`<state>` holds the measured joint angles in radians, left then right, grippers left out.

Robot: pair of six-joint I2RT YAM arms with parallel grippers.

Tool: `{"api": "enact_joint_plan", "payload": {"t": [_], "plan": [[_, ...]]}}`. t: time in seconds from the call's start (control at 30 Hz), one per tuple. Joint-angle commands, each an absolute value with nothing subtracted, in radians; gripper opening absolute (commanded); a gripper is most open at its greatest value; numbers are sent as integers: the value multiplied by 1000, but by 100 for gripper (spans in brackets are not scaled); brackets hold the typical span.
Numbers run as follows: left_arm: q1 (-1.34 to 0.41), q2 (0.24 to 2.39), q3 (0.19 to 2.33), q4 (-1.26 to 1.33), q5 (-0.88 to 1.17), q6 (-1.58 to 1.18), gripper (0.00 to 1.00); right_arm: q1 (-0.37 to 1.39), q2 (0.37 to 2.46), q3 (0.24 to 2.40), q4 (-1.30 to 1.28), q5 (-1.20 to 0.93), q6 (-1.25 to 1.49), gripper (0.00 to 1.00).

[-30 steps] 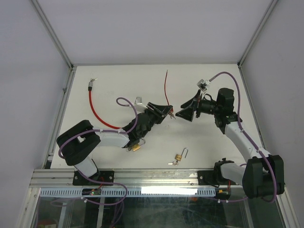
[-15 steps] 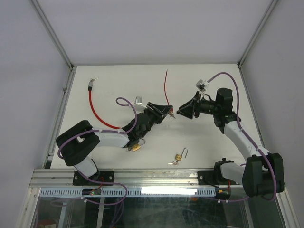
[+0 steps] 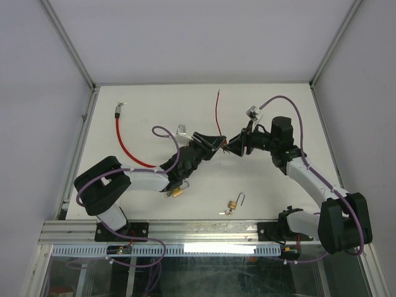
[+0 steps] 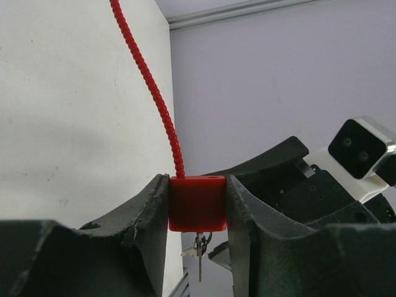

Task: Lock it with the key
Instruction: Pick up the lock from the center of the board.

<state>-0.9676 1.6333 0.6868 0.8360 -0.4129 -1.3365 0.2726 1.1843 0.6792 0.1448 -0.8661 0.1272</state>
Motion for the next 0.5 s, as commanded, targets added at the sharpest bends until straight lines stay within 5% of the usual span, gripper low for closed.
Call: {"api": "enact_joint_plan", "payload": {"t": [0.0,0.47], "plan": [[-972,1640,743,903,-404,-1350,2,289,1182,674,221,-795,132,53],[-979,1657,770,883,-407,-1351,2,294,1174,644,301,-779,233,49]]}}
